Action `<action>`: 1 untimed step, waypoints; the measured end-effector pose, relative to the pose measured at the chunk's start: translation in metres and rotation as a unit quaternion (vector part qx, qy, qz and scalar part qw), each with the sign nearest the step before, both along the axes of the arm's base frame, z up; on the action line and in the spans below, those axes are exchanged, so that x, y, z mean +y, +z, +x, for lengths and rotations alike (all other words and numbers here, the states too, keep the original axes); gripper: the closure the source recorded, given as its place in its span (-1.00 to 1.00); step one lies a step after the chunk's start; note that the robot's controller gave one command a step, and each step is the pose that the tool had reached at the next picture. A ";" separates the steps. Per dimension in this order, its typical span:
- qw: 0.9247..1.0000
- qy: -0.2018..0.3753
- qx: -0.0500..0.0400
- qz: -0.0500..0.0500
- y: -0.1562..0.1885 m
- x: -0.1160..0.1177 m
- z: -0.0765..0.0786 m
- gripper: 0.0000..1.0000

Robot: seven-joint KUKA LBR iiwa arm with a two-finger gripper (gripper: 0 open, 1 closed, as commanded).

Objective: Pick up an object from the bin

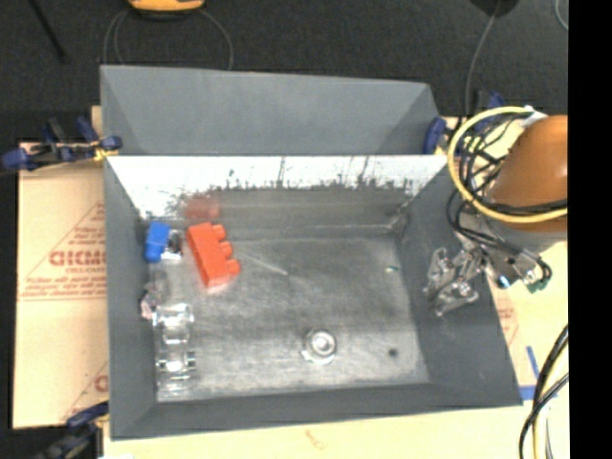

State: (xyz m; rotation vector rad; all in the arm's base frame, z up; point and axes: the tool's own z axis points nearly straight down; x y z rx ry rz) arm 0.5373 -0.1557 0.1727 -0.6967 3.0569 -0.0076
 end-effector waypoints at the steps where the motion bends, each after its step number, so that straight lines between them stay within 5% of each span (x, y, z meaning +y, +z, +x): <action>1: 1.000 0.027 0.004 0.001 -0.006 -0.001 -0.010 1.00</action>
Offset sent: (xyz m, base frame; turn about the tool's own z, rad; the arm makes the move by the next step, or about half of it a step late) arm -0.0099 0.0009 -0.0064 -0.0585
